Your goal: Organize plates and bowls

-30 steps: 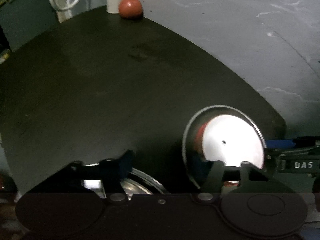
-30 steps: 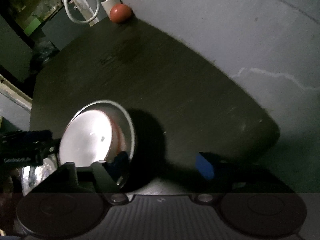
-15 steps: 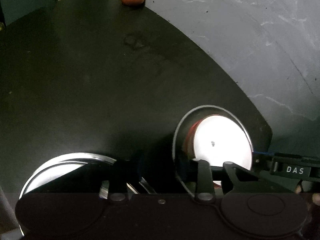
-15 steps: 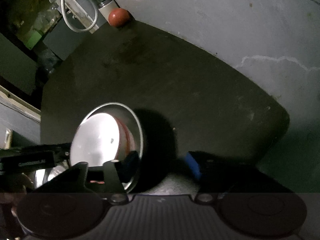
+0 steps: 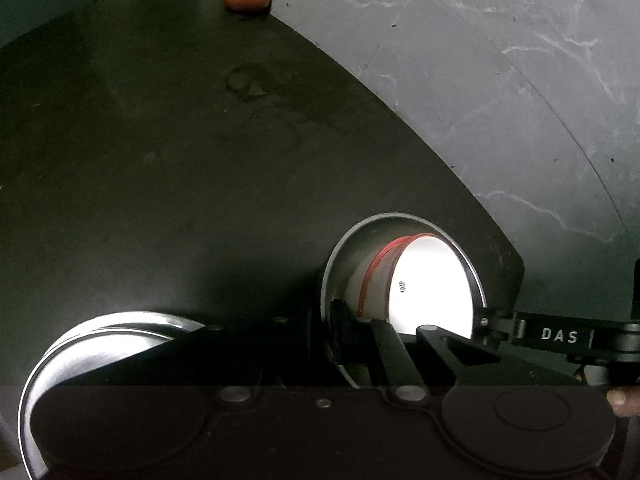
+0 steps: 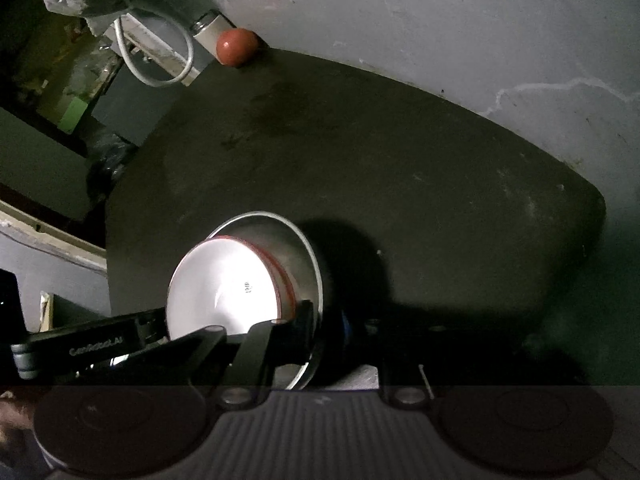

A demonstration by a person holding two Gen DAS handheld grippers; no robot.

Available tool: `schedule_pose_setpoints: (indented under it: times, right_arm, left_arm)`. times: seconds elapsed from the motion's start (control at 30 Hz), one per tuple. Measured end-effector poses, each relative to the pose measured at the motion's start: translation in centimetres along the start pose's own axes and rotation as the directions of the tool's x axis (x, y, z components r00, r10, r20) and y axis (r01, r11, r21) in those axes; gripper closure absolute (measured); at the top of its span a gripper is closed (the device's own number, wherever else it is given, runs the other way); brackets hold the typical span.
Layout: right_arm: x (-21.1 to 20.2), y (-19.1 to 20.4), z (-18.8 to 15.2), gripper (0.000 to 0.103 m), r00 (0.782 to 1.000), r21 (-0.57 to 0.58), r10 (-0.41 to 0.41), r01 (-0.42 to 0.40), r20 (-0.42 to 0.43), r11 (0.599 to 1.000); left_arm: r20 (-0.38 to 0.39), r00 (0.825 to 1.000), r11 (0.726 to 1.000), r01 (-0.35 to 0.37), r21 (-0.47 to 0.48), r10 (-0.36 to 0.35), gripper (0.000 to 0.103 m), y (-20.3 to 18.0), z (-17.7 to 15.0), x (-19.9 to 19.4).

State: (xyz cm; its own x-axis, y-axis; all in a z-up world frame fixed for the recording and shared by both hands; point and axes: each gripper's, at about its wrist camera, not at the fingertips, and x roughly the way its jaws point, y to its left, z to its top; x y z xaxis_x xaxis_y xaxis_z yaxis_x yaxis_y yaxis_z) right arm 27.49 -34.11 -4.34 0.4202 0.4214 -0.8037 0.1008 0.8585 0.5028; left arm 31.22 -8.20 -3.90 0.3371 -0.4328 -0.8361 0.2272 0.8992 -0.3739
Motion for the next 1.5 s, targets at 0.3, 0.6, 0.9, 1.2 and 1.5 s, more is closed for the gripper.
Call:
schedule_pose_setpoints:
  times: [0.3,0.6,0.9,1.2,1.5]
  right_arm:
    - [0.5,0.1,-0.3,0.09,1.0,0.08,-0.016,0.016,0.001,0.997]
    - [0.1,0.2,-0.4,0.09,1.0,0.085,-0.024,0.023,0.012,0.996]
    - [-0.7,1.1,0.1,0.09,1.0,0.07,-0.011,0.009,0.028,0.997]
    - [-0.8,2.7,0.3,0.09,1.0,0.032,0.013,-0.014,0.021,0.999]
    - [-0.3,4.9,0.4,0.09,0.999,-0.027,0.049,-0.049,0.001,0.998]
  left_arm:
    - [0.007,1.0,0.999,0.014,-0.029,-0.013,0.096,0.4,-0.2,-0.3]
    - [0.031,0.999,0.999,0.027,-0.034,-0.026,0.098,0.5,-0.1,-0.8]
    - [0.066,0.998,0.998,0.024,-0.055,-0.02,0.098,0.7,0.2,-2.3]
    - [0.099,0.995,0.996,0.003,-0.085,0.006,0.098,1.4,-0.2,-4.3]
    - [0.135,0.99,0.99,-0.022,-0.141,0.041,0.097,3.2,-1.5,-6.6]
